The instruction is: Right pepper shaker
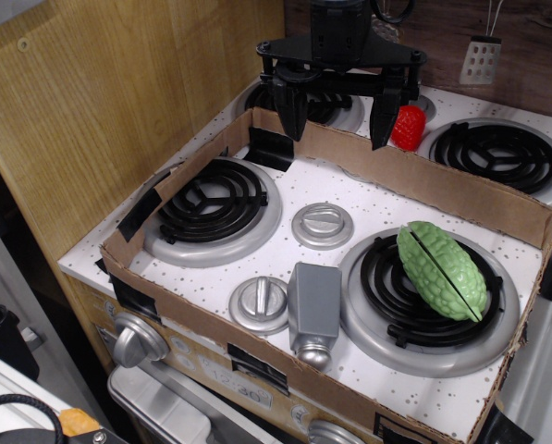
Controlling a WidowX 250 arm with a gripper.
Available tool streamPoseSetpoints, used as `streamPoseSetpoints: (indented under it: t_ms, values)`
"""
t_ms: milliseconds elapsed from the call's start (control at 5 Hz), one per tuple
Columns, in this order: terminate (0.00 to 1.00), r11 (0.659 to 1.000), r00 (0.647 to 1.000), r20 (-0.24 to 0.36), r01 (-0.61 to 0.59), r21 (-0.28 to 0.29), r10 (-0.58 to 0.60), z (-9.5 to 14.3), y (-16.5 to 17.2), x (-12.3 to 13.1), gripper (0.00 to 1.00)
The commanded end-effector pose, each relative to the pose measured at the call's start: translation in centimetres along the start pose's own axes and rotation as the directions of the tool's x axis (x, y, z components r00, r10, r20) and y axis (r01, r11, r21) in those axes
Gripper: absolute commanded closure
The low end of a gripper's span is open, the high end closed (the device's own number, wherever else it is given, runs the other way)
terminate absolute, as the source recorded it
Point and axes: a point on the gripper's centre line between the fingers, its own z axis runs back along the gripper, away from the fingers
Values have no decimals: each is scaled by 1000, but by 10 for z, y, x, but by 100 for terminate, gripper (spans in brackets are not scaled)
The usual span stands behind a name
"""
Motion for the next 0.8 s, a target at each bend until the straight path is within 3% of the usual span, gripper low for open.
streamPoseSetpoints:
  t_ms: [0, 200, 600]
  values:
    - [0, 1000, 1000, 0, 0, 0, 0, 0, 0, 0, 0]
    - [0, 998, 995, 87, -50, 34, 47, 0, 1, -21, 0]
    - [0, 994, 990, 104, -103, 45, 98, -4, -3, -54, 0]
